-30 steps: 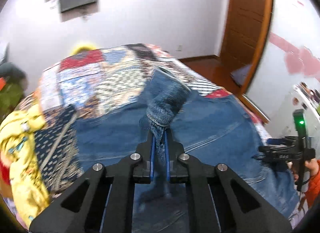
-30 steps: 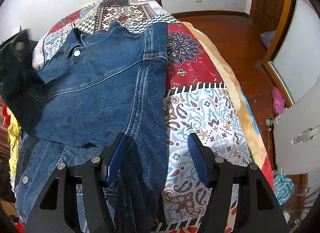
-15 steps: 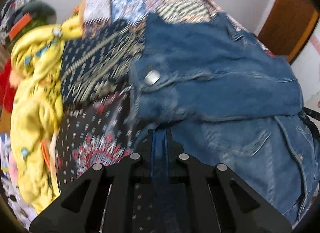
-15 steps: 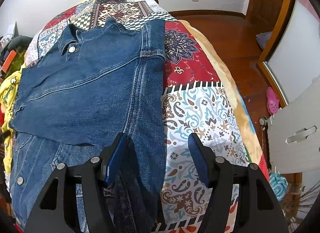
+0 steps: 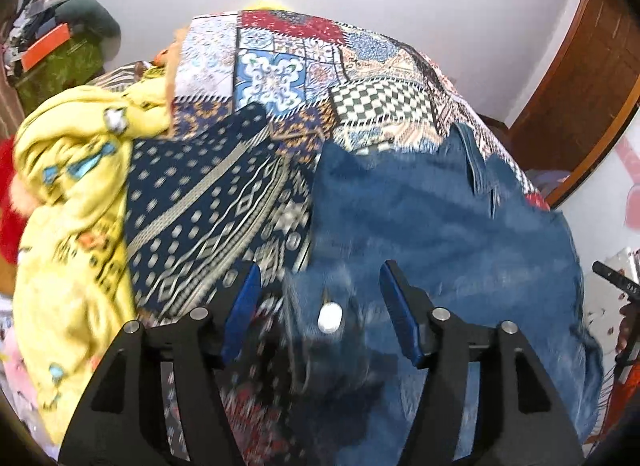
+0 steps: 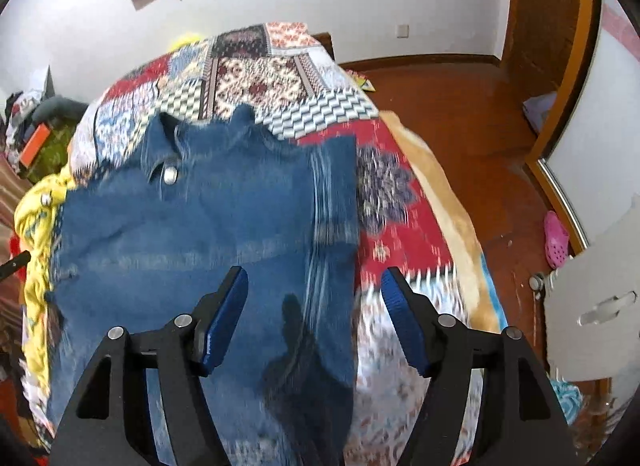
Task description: Fold large clothes
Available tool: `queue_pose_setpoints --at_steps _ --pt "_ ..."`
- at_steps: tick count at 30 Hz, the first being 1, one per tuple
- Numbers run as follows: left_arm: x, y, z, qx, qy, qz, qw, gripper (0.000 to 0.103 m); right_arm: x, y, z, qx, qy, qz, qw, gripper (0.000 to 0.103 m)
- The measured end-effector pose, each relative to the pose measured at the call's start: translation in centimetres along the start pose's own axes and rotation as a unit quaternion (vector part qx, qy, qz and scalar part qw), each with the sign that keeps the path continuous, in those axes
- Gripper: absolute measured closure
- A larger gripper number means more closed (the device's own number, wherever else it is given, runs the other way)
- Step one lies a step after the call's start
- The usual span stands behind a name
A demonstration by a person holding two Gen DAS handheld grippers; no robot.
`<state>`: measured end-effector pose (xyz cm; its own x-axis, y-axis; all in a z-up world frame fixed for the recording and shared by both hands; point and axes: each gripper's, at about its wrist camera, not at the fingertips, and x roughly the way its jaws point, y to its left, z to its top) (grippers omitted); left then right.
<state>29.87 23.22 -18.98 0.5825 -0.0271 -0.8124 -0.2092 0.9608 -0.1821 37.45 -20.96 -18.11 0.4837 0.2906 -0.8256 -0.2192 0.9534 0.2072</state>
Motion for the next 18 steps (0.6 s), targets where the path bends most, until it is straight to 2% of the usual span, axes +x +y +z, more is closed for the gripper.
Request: queue_pose_setpoints --at_steps 5,8,11,13,14,15,16,17,18 --pt "4.9 0.2 3.0 -0.018 0.036 -0.04 0.9984 0.042 3.0 -1.2 2.1 0.027 0.013 0.01 0.999 0.037" --pt "8.2 0.8 4.0 -0.043 0.062 -0.073 0.9945 0.042 5.4 -2.4 2.9 0.052 0.041 0.019 0.998 0.037" --pt "11.3 1.8 4.8 -0.08 0.097 -0.103 0.9868 0.042 7.7 -3.2 3.7 0.066 0.064 0.037 0.995 0.037" --pt "12.8 2.5 5.2 -0.107 0.107 -0.135 0.9792 0.042 8.8 -3.3 4.2 0.068 0.07 0.047 0.994 0.039" --pt "13.5 2.9 5.3 -0.125 0.111 -0.163 0.9725 0.042 9.1 -3.1 4.5 0.059 0.066 0.051 0.995 0.046" --pt "13.8 3.0 5.4 -0.137 0.111 -0.18 0.9677 0.047 9.2 -2.9 4.7 0.05 0.06 0.055 0.995 0.059" --pt "14.1 3.3 5.5 -0.148 0.106 -0.188 0.965 0.056 9.4 -2.8 4.9 0.044 0.059 0.065 0.995 0.066" --pt "14.3 3.4 5.7 -0.155 0.109 -0.195 0.9622 0.077 9.5 -2.9 5.0 0.045 0.062 0.07 0.995 0.075" --pt "14.5 3.5 5.8 -0.16 0.111 -0.198 0.9607 0.091 9.8 -2.9 5.2 0.052 0.064 0.066 0.994 0.082"
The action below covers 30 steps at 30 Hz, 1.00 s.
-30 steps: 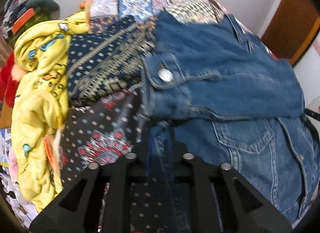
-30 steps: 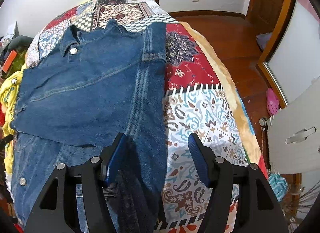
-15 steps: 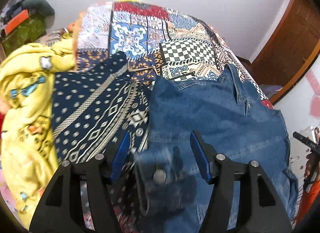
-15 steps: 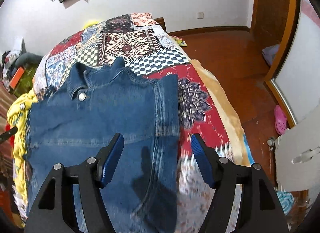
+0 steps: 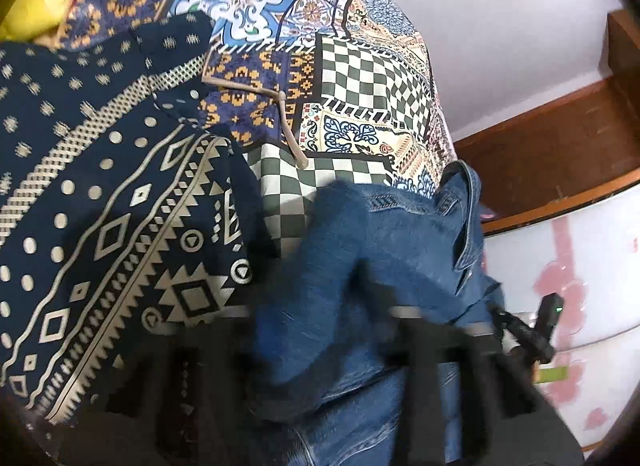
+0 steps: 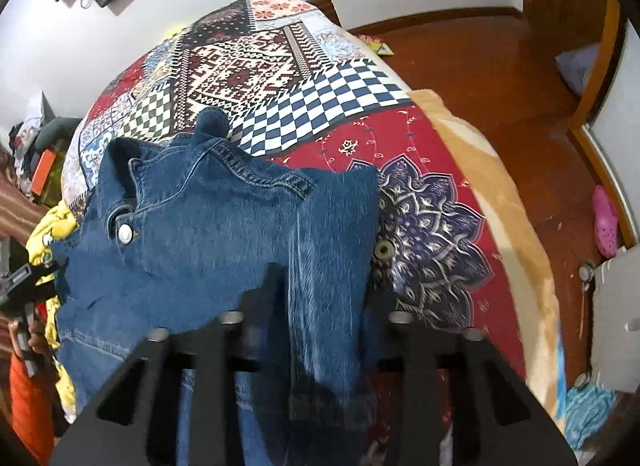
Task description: Fold large clothes
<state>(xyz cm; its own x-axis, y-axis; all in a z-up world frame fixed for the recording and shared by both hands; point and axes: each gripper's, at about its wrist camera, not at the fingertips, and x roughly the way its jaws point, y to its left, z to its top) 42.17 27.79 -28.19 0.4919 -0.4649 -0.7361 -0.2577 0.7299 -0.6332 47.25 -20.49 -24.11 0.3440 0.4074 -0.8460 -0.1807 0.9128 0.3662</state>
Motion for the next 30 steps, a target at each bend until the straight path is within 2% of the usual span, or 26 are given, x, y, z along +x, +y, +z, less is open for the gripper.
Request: queue_pose_setpoints --at_steps 2,5,7,12,15,19,25,28,30 --pt "-0.3 -0.2 0.1 -0.001 -0.008 0.004 1.0 0.093 0.2 0.0 0.6 0.002 -0.001 0.0 1.0 0.088" --pt "-1.9 -2.2 -0.3 0.039 -0.031 0.036 0.9981 0.095 -0.7 1.3 1.5 -0.023 -0.016 -0.009 1.0 0.092" --pt "-3.7 -3.7 -0.7 0.059 -0.056 0.044 0.9957 0.095 -2.0 3.0 2.0 -0.056 -0.038 -0.018 0.998 0.093" --pt "-8.4 -7.4 -0.5 0.112 -0.114 0.072 0.9846 0.095 -4.5 5.5 3.9 -0.096 -0.08 -0.011 0.992 0.094" --pt "-9.3 -8.0 0.3 0.123 -0.126 0.099 0.9793 0.095 -4.7 6.8 5.3 -0.105 -0.098 -0.007 0.99 0.094" --pt "-7.5 -6.3 1.4 0.116 -0.118 0.147 0.9752 0.095 -2.1 7.9 7.0 -0.105 -0.098 -0.021 0.989 0.094" --pt "-2.8 -2.9 1.9 0.112 -0.095 0.217 0.965 0.092 2.9 7.1 7.2 -0.099 -0.059 -0.054 0.992 0.093" --pt "-1.2 -1.6 1.9 0.116 -0.077 0.241 0.9605 0.091 3.9 7.3 6.7 -0.12 -0.058 -0.072 0.989 0.092" --pt "-1.0 -1.2 1.8 0.113 -0.071 0.247 0.9597 0.086 3.6 7.4 6.4 -0.133 -0.06 -0.081 0.986 0.091"
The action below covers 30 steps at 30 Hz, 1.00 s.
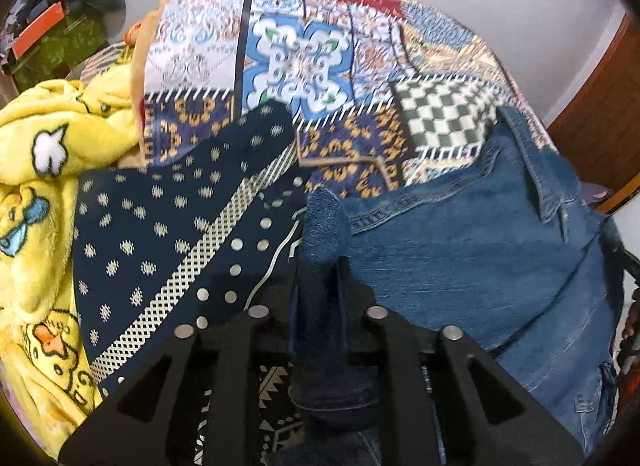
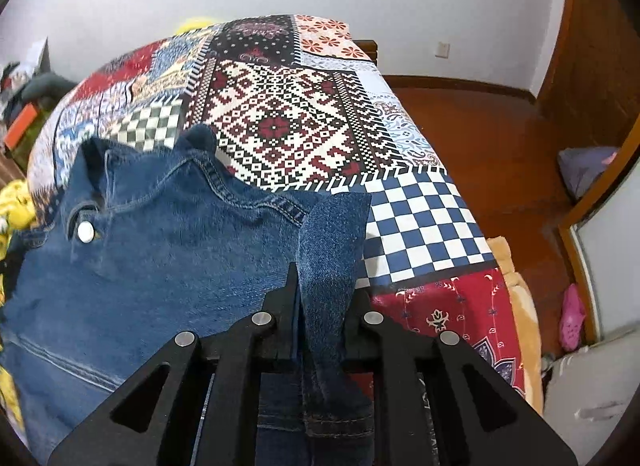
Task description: Fold large clothes
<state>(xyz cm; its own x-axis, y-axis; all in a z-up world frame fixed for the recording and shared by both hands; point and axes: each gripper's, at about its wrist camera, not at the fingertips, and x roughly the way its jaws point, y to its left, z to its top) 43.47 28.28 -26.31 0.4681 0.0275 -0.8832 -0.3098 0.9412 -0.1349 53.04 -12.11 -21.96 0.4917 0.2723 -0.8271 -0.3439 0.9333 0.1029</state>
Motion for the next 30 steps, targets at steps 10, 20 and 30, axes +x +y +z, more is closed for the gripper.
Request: queue_pose_setpoints --at_steps 10,20,30 --pt "-5.9 -2.0 -1.5 0.055 -0.019 0.021 0.9981 0.086 -6.3 0.6 -1.0 -0.004 -0.033 -0.003 0.999 0.077" --pt "-16.1 -5.7 -7.4 0.119 -0.09 0.025 0.9885 0.05 -15.5 2.7 -6.0 -0.063 -0.088 -0.01 0.994 0.022" --pt "-20.7 -6.9 -15.8 0.145 -0.111 0.026 0.9829 0.011 -19.6 3.9 -12.2 -0.1 -0.084 -0.009 0.991 0.014"
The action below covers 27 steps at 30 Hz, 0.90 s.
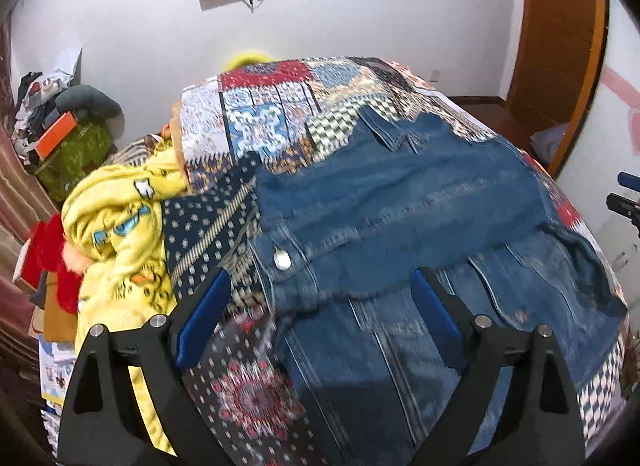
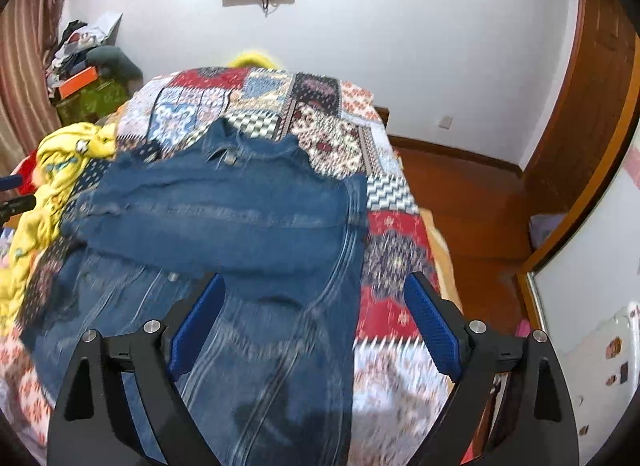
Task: Fold large clothes
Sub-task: 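Lift the jacket hem with both grippers and fold it toward the collar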
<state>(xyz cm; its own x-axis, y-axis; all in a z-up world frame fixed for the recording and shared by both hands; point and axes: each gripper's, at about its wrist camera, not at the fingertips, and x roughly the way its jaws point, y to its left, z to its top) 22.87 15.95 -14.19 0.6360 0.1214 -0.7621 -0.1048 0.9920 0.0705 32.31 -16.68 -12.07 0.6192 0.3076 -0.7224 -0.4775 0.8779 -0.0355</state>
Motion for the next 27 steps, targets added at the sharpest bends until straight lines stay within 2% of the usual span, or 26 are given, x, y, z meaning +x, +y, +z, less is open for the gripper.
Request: queue_pose_setpoints --at_steps 6,9,13,16,17,19,23,25,27 --pt "1.0 0.8 -5.0 -0.036 0.051 -0.031 0.9976 0.011 0.3 -0.2 -3.9 0.025 0.045 0.022 0.998 0.013" --pt "2.4 2.0 -7.7 -0.078 0.087 -0.048 0.992 0.011 1.1 -0.8 -5.9 0.049 0.082 0.037 0.995 0.013" --pt "4.3 3.8 -11.5 -0.158 0.139 -0.097 0.9727 0.011 2.2 -1.9 -8.4 0.091 0.124 0.06 0.986 0.013" --pt "5.3 4.4 -14.1 -0.21 0.17 -0.141 0.9524 0.012 2.9 -2.7 -10.1 0.125 0.149 0.082 0.977 0.013" --pt "5.5 4.3 -14.8 -0.219 0.178 -0.157 0.9466 0.017 3.0 -2.8 -10.4 0.133 0.152 0.087 0.976 0.013" --pt "5.4 4.3 -15.8 -0.238 0.174 -0.177 0.939 0.021 3.3 -3.1 -11.3 0.155 0.162 0.103 0.969 0.013" --pt "5.5 4.0 -16.8 -0.284 0.17 -0.248 0.9104 0.035 3.6 -2.9 -12.3 0.18 0.163 0.126 0.962 0.013" --pt "5.5 3.6 -16.9 -0.284 0.167 -0.246 0.9115 0.036 3.5 -2.7 -12.3 0.187 0.155 0.136 0.96 0.02" --pt "5.3 3.4 -16.9 -0.281 0.163 -0.247 0.9132 0.047 3.5 -2.6 -12.0 0.187 0.151 0.154 0.958 0.04"
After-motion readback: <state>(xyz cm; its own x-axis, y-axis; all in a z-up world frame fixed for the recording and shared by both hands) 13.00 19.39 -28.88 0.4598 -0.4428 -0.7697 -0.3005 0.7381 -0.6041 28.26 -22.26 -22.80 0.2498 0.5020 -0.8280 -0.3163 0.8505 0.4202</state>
